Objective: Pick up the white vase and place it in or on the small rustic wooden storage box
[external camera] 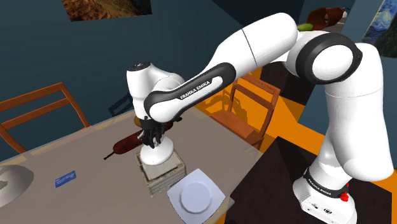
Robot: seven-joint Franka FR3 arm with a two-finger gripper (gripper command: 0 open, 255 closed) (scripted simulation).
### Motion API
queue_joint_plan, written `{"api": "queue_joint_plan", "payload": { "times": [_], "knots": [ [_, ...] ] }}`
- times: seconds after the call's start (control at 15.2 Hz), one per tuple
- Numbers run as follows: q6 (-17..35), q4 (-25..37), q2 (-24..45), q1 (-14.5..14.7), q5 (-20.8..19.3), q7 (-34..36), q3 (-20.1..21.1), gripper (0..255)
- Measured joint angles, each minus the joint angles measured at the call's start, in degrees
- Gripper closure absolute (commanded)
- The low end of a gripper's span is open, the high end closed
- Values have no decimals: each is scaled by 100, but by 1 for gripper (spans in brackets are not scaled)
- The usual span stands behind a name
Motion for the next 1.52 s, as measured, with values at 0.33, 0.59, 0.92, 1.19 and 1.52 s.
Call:
{"api": "queue_joint_plan", "payload": {
  "times": [0.33, 0.59, 0.92, 1.19, 1.52],
  "knots": [
    [319, -181, 145, 2, -61, 32, -37, 255],
    [498, -236, 273, 25, -111, 69, -63, 255],
    [525, -235, 288, 29, -121, 79, -69, 255],
    [530, -242, 294, 33, -121, 81, -67, 0],
    [378, -213, 168, 17, -77, 57, -41, 0]
  ]
}}
